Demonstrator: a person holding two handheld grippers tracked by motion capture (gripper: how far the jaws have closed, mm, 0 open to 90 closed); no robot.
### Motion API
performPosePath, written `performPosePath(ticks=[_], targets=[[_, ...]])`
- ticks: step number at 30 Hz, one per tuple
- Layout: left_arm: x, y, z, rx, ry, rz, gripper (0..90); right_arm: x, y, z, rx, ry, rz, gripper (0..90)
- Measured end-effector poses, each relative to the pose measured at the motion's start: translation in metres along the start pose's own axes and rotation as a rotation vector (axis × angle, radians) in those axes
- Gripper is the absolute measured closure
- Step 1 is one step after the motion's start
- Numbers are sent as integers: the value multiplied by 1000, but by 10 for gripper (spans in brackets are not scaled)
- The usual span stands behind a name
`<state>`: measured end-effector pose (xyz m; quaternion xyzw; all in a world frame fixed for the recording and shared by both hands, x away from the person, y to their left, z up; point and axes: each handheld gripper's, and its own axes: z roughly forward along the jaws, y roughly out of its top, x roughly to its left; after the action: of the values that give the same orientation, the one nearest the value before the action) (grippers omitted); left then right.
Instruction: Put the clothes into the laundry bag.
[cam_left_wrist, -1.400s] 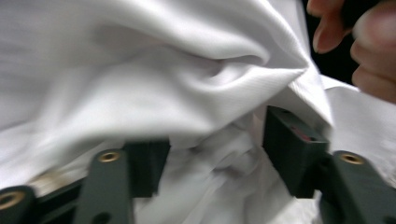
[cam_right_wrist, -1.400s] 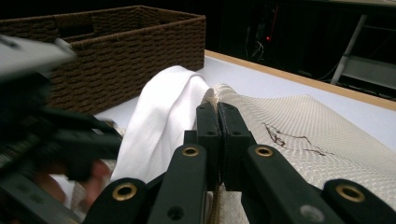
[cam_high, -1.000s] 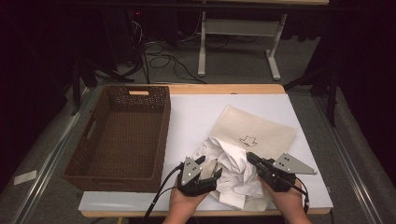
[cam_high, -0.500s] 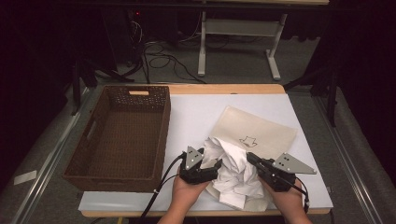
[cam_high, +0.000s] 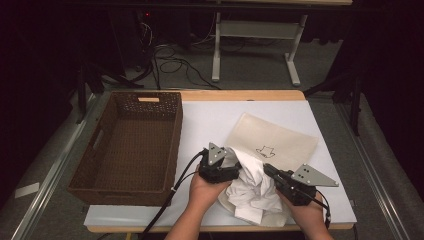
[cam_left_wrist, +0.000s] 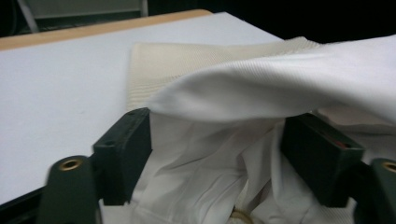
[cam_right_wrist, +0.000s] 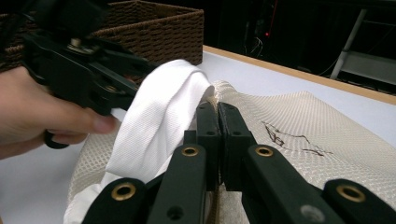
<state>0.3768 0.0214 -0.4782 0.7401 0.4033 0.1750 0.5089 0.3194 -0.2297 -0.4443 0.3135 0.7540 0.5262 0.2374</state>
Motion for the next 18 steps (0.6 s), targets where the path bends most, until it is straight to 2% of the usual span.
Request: performPosePath(ticks=[1,2,4,5,8,9,14,18], targets=[[0,-1,2,-5,-25,5,321,0,0,0,1,0,1,898],[0,0,3,-3,-38,13,428,0,0,1,1,0,2,898],[-1,0,5,0,-44,26,589,0,-1,1,6,1,5,898],[-2,0,6,-4,-31,32,680,-1,-1,1,5,5,1,898],[-1,0,4,-15,-20,32,869,-1,-1,1,4,2,6,898],[-1,0,2,-22,-15,38,893,-1,-1,1,5,2,3,898],[-1,-1,-11,-74,11,33,900,0,-1,1,4,1,7,899],[-1,-2,-25,-107,12,27,900,0,-1,1,3,-2,3,898]])
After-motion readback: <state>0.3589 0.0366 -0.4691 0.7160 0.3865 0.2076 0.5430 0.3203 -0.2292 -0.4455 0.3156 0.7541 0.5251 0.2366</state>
